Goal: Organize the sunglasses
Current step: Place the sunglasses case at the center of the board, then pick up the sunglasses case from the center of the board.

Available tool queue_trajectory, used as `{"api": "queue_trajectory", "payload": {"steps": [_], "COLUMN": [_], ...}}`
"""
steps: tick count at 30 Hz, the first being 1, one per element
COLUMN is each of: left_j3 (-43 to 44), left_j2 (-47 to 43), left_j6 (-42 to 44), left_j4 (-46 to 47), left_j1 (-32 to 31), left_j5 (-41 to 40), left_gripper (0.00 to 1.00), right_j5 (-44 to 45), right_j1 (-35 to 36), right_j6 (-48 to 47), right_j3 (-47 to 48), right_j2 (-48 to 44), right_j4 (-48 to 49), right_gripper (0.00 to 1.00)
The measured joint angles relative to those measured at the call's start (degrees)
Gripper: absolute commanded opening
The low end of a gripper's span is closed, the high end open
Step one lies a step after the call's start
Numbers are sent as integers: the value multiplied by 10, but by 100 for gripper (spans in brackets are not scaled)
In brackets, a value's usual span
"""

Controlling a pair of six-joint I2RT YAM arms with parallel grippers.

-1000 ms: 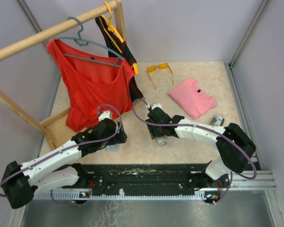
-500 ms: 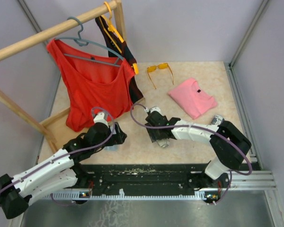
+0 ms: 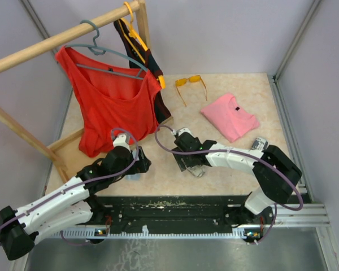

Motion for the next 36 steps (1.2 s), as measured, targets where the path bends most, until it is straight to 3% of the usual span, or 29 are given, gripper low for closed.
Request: {"api": "queue_trajectory", "payload": {"steps": [9,19,27,34,36], "left_j3": [0,0,0,0,0], "left_j2": [6,10,10,10,10], "left_j6": [3,3,3,3,3], "left_j4": [0,-2,-5,-5,-5], "left_j1": [0,0,0,0,0], "left_j5": [1,3,3,3,4], "left_gripper": [100,100,100,100,100], "right_j5": [-52,-67,-70,-75,-75], "right_j1": [-1,-2,-3,-3,-3], "right_j6": [-92,-118,-125,-127,-126], "right_j3": [30,38,45,46,46], "right_j2": [-1,12,31,31,31], "right_j4": [-35,-48,-58,-59,-59], "right_gripper": [61,71,57,52,63]}}
